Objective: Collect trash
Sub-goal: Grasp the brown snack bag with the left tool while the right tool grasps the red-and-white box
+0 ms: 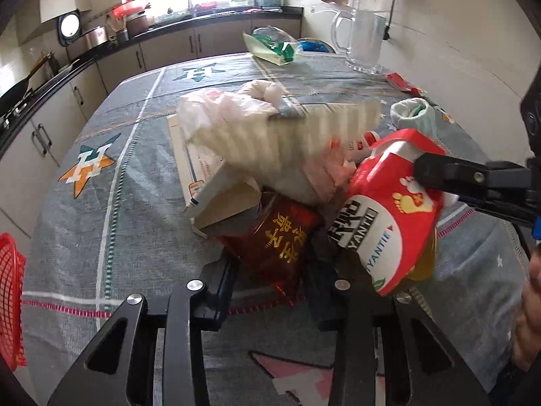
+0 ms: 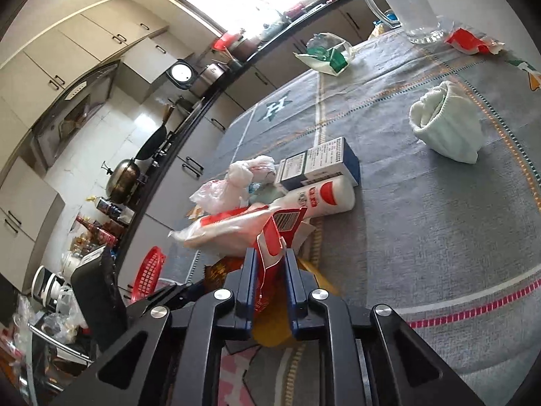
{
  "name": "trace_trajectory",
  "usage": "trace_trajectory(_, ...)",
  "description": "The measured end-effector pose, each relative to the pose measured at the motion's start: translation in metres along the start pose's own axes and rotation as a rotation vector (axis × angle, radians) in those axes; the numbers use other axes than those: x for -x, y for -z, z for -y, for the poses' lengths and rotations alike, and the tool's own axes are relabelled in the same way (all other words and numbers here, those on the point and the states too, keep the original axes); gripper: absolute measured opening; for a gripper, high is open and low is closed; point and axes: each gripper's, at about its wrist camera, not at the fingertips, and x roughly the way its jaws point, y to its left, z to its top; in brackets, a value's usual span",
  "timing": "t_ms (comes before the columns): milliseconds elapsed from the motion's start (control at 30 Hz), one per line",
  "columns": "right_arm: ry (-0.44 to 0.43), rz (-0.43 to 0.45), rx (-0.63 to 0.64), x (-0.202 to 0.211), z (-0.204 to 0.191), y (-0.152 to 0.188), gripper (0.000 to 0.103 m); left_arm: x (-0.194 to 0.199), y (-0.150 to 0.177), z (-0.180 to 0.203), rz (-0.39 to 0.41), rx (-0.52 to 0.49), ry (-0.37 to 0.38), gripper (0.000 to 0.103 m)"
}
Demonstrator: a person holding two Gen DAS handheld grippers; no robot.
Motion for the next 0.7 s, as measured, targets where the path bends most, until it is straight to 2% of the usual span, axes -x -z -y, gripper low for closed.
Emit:
trace_trajectory(300,-0.001,0.051,0.028,0.028,-0.008,0.006,0.014,0.028,0.015,-0.008,0.053,0.036,-0.035,0.033)
trace_trajectory(700,-0.008,0.085,0.118,0.045,-0.042,0.019,0.014,0.081,0.033,-0.020,0.168,0.079,-0.073,0.033)
